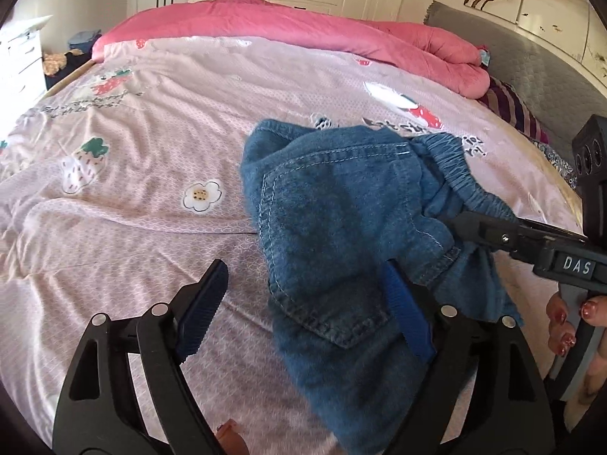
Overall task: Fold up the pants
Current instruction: 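Release the denim and pull both tools back from the pants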
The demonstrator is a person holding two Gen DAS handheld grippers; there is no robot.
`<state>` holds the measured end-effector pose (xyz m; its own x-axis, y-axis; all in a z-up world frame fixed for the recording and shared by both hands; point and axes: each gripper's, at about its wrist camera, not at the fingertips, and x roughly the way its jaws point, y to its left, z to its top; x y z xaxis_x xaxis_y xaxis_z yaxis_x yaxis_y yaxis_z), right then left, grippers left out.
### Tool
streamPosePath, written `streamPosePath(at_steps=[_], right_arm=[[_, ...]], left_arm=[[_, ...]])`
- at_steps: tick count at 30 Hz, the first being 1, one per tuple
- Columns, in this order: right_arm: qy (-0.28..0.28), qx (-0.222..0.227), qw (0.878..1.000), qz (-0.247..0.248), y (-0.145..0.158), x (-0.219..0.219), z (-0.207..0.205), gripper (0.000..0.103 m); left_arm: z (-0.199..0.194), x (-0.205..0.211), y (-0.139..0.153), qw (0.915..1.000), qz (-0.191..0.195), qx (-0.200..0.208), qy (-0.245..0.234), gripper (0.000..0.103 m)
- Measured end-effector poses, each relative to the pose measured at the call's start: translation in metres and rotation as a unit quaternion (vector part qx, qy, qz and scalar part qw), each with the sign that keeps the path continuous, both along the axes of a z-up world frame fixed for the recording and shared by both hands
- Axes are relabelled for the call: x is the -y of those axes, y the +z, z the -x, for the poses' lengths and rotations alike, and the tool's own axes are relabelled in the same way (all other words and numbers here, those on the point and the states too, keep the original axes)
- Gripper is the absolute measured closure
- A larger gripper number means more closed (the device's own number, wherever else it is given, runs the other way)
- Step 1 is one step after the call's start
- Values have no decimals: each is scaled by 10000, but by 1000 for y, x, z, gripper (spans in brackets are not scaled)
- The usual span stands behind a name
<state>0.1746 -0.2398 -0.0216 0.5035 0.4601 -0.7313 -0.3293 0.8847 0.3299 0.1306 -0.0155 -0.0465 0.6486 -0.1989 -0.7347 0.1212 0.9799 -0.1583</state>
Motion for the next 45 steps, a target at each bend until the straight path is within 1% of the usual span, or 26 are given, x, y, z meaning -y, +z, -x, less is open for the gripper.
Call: streamPosePath(at_steps=[4,9,11,14,17,21,24,34,38,43,45], right_arm=[[-53,114,9999,7,10,5,8,30],[-85,366,9992,160,25,8,20,26],[-74,455,9988,178,30,9,24,20],[-57,598,9981,122,40,11,32,11],[-8,824,9964,207,50,11,42,9],[31,1179,9919,466,65,6,58,6],[9,1345,9895,532,74,5,68,5],[-79,1697,9827,732,85,2,94,5],[-71,1715,9820,782,81,0,105,5],[-113,1723,9808,906,71,0,123,5],[-101,1631,9827,870,66,2,127,5]], left_arm=[[11,-1,10,10000,-52,76,20,21],[24,-2,24,9996,-109,249,100,13],[29,-3,31,9993,-99,325,127,10],[37,-4,39,9989,-92,422,165,10],[45,-6,45,9986,-57,481,234,10],[58,-7,51,9979,-102,571,281,10],[66,-7,56,9974,-118,630,315,10],[97,0,71,9953,-153,876,371,9],[108,0,70,9950,-102,878,462,9],[126,-7,62,9946,172,808,628,9],[133,-4,56,9950,54,796,601,9]])
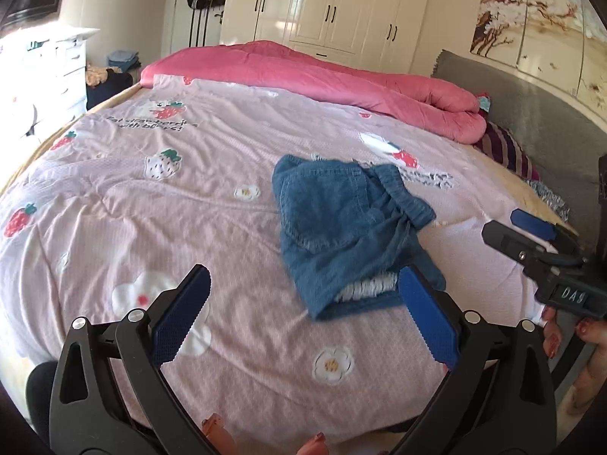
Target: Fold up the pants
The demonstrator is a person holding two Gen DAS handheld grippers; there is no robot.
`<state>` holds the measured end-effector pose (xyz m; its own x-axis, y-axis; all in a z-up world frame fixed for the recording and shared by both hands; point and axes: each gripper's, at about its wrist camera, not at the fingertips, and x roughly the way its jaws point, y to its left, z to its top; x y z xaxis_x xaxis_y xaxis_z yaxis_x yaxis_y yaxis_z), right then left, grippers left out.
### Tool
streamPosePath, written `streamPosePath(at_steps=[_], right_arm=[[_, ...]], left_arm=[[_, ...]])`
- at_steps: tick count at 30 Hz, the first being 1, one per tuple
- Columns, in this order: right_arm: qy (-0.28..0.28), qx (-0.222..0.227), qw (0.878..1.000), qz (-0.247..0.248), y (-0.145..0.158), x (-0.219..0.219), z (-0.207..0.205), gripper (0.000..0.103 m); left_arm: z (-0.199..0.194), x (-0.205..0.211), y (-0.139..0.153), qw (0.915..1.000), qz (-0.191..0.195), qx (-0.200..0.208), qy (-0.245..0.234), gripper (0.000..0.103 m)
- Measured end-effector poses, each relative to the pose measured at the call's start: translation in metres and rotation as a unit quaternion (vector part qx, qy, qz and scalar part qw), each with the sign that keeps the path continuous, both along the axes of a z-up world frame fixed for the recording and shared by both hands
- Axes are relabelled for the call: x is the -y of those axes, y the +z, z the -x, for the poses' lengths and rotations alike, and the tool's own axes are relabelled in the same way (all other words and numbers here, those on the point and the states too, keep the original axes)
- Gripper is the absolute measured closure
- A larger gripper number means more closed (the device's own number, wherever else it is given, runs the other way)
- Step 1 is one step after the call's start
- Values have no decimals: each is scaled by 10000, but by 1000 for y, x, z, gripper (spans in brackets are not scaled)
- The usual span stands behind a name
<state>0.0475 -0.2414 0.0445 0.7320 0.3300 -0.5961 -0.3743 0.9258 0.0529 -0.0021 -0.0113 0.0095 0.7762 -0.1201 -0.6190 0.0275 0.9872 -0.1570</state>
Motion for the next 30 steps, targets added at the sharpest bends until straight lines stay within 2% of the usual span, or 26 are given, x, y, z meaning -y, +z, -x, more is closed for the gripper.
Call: streamPosePath(at_steps=[12,24,30], right_arm=[[-122,-307,9994,71,-33,8,23,5],[-296,-535,9981,87,-65,20,42,5],[-250,-485,9984,167,-66,17,44,5]], left_arm=[[24,16,-41,9984,-249,-478,-141,9],[34,20,-51,9978,-177,-634,-35,9],[34,19,-54,9975,-210,-669,30,9]])
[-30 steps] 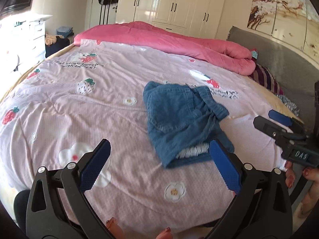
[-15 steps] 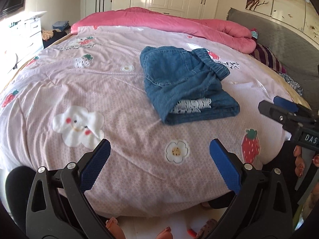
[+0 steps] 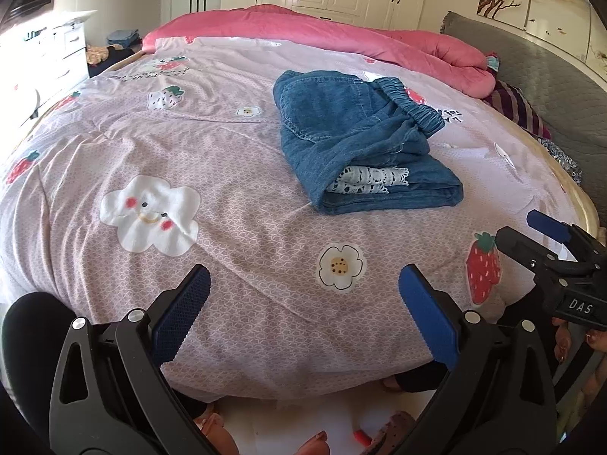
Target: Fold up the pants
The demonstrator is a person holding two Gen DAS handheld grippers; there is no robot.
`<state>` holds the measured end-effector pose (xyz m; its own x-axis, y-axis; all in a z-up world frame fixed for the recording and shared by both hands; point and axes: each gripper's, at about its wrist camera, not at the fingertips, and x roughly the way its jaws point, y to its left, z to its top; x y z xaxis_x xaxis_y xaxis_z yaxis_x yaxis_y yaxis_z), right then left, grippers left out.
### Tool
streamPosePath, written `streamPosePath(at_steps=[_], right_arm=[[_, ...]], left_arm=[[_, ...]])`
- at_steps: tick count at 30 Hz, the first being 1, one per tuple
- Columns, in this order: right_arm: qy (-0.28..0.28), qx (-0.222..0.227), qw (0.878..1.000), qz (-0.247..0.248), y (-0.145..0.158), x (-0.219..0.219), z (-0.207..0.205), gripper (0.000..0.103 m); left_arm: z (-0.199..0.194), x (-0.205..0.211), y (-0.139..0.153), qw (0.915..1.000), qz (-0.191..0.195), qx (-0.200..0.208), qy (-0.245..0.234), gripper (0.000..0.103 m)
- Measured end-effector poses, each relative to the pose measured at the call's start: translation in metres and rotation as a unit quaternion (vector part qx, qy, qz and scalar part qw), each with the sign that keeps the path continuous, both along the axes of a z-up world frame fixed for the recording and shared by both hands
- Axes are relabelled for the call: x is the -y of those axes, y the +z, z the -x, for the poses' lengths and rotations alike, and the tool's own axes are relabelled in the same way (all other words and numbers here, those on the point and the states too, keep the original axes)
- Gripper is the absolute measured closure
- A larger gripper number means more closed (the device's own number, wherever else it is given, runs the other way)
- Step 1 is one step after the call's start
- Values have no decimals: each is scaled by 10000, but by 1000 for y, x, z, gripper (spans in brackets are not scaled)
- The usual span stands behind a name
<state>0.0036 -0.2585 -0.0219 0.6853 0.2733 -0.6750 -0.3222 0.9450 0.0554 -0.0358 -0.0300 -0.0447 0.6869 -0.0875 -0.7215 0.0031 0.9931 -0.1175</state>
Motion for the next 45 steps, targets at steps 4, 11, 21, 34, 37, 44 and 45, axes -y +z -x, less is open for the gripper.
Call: streamPosePath(at_steps=[4,11,21,34,37,44,45], right_arm=[[13,13,10000,31,0,-2,1,5],[-51,2,10000,8,0,0,0,5],[-89,-14,10000,-5,0,3,-2,5],[-100,-6,9999,2,0,3,-1,5],[-103,-16,9999,-3,0,4,-2,5],[-108,-18,9999,16,0,4,-1,5],[-113,-17,9999,24,0,4,-1,5]], left_arm=[[0,-1,0,10000,-20,-8,30,9],[-1,-2,0,10000,-37,0,66,9],[0,-3,1,9999,-99,4,100,9],[0,-1,2,9999,-115,6,107,9],[0,-1,2,9999,-116,3,110,9],[0,-1,3,9998,-126,6,124,9],[0,-1,3,9998,-129,7,122,9]])
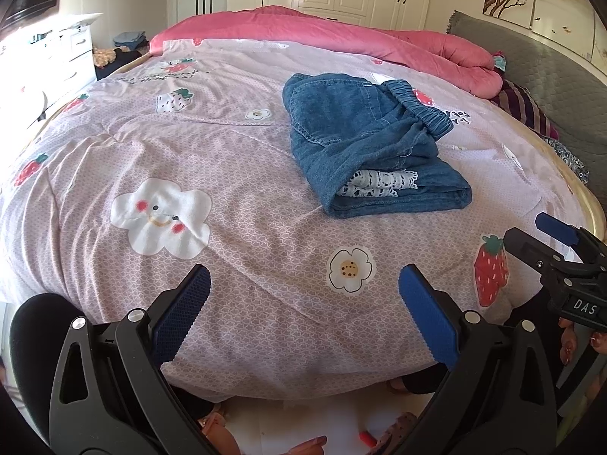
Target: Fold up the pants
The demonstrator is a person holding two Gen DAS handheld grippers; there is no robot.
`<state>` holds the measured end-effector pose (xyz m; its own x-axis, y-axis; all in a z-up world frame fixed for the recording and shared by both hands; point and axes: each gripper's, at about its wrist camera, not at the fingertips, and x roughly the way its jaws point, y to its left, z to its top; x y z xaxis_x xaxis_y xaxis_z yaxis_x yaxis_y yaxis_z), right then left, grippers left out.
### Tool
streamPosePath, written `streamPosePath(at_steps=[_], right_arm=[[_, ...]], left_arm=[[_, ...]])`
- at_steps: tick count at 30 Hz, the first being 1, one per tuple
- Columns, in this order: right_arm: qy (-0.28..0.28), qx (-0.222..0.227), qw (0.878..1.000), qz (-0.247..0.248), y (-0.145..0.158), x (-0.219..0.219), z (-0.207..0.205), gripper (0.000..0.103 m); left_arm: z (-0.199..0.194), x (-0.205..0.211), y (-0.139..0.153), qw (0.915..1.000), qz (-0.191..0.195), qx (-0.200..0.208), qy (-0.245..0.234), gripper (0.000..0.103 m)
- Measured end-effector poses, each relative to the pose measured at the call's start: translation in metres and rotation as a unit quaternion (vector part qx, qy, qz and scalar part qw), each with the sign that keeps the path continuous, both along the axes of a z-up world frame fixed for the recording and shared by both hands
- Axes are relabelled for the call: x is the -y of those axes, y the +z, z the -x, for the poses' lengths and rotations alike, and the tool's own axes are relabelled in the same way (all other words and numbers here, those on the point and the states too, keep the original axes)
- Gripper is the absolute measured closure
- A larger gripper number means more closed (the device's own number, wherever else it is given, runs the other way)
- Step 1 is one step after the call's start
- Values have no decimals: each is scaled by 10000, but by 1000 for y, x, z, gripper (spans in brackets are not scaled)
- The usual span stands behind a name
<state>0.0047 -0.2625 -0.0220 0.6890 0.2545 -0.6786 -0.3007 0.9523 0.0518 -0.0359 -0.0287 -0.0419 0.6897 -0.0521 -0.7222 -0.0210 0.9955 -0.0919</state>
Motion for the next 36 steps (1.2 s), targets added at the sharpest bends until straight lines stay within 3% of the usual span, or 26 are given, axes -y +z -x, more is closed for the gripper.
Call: streamPosePath(at_steps=[36], right_arm=[[-51,-19,10000,55,-2,-2,0,5]], left_arm=[[0,3,3,9999,-97,-10,-40,9]])
